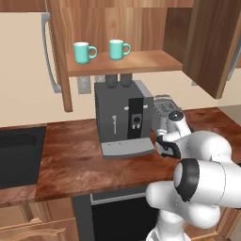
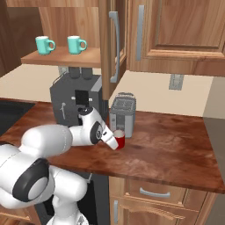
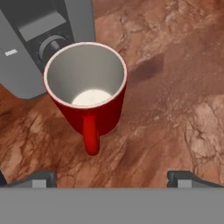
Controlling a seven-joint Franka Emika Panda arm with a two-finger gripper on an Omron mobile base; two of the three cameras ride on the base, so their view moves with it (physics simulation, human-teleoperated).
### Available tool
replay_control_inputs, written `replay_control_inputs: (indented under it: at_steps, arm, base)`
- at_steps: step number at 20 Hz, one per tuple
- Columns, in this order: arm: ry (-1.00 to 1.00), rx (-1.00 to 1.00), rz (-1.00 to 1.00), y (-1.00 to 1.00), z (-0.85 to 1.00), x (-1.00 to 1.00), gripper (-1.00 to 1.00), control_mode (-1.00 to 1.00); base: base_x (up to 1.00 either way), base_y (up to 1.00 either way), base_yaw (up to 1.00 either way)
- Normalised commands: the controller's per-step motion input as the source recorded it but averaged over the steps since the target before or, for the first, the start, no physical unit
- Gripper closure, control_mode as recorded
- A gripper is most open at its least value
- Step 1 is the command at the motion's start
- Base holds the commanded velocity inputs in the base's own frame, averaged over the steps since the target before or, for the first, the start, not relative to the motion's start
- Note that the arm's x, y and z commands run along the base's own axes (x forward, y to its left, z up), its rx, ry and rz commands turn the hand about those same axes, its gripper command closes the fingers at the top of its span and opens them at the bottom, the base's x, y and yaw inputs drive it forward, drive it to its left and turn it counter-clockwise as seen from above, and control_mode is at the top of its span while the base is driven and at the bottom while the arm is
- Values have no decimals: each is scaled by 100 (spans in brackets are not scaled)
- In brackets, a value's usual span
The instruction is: Pick the mug on the counter and place it in the cabinet with the handle facing the right, like the mugs already inside.
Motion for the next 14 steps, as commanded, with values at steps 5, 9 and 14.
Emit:
replay_control_inputs:
  at_steps: [5, 9, 14]
  arm:
    - [0, -1, 0, 0, -9, 13, -100, -100]
    - [0, -1, 0, -1, -8, 13, -100, -100]
    - [0, 0, 0, -2, -8, 12, -100, -100]
  base:
    - [0, 0, 0]
    - [0, 0, 0]
    - [0, 0, 0]
